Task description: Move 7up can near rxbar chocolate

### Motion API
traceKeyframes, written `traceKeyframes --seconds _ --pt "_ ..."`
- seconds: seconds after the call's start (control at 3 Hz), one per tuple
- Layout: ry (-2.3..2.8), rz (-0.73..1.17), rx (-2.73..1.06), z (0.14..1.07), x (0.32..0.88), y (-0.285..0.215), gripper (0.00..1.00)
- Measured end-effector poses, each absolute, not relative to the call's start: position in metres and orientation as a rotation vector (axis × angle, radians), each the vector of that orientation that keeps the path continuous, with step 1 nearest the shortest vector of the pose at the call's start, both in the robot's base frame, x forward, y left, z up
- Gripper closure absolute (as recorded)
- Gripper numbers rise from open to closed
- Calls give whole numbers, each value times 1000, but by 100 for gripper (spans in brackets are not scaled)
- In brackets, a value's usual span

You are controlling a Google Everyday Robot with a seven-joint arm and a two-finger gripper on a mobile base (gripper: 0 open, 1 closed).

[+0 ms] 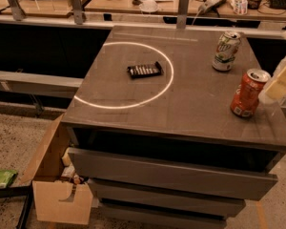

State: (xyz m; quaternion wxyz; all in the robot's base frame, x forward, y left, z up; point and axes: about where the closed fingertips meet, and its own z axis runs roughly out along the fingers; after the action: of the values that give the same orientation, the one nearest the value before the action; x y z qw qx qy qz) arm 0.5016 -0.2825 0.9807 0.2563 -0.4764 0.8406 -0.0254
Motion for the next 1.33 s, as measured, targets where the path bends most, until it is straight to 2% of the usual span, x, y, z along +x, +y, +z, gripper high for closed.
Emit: traceKeyframes --seconds 0.67,1.0,1.33 --pt "2204 90 -715 997 593 -359 0" --pt "2142 167 -484 1000 633 -377 0" --pt "2128 180 -436 1000 642 -379 0"
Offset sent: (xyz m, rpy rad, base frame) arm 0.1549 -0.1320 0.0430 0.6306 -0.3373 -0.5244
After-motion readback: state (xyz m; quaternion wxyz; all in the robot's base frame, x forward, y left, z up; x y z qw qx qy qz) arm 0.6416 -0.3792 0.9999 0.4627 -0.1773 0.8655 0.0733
